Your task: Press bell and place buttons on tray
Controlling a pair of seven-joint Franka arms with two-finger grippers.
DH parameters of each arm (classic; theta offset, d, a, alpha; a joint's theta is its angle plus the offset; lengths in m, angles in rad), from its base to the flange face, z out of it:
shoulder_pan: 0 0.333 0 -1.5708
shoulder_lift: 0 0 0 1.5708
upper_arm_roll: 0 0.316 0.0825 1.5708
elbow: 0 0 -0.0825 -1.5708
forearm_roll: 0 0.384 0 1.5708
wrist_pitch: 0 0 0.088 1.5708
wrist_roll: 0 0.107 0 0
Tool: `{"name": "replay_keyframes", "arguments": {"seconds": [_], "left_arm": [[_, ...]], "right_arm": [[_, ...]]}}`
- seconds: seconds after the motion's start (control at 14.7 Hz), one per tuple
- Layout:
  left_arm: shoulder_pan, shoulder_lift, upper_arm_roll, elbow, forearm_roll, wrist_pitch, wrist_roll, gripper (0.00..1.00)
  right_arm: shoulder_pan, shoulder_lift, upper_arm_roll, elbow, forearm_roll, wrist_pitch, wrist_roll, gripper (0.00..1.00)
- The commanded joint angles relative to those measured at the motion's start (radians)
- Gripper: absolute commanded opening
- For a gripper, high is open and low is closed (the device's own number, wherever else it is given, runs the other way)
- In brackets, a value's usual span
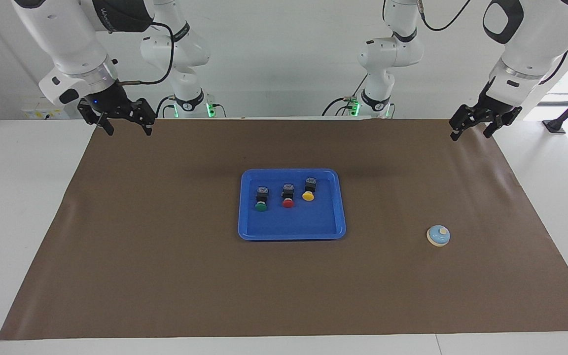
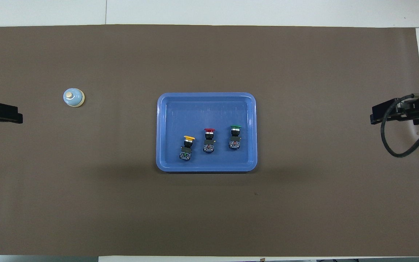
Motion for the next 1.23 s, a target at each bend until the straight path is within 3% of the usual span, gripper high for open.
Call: {"name": "replay_keyframes", "arguments": {"seconds": [0.0, 0.2, 1.16], "left_arm": [[-0.006, -0.004, -0.006, -0.005, 0.013, -0.03, -0.016, 1.0], [-0.007, 0.045, -0.006, 0.059, -0.02, -0.077, -0.013, 1.0], [-0.023, 0.044, -0.006, 0.053, -0.02, -0.098, -0.003, 1.0]], "right_arm": [[-0.013, -0.025, 0.013, -0.028, -0.009, 0.006, 0.003, 1.0], [-0.013, -0.025, 0.013, -0.029, -0.009, 0.008, 0.003, 1.0], [-0.008, -0.025, 0.013, -0.029, -0.009, 0.006, 0.003, 1.0]]}}
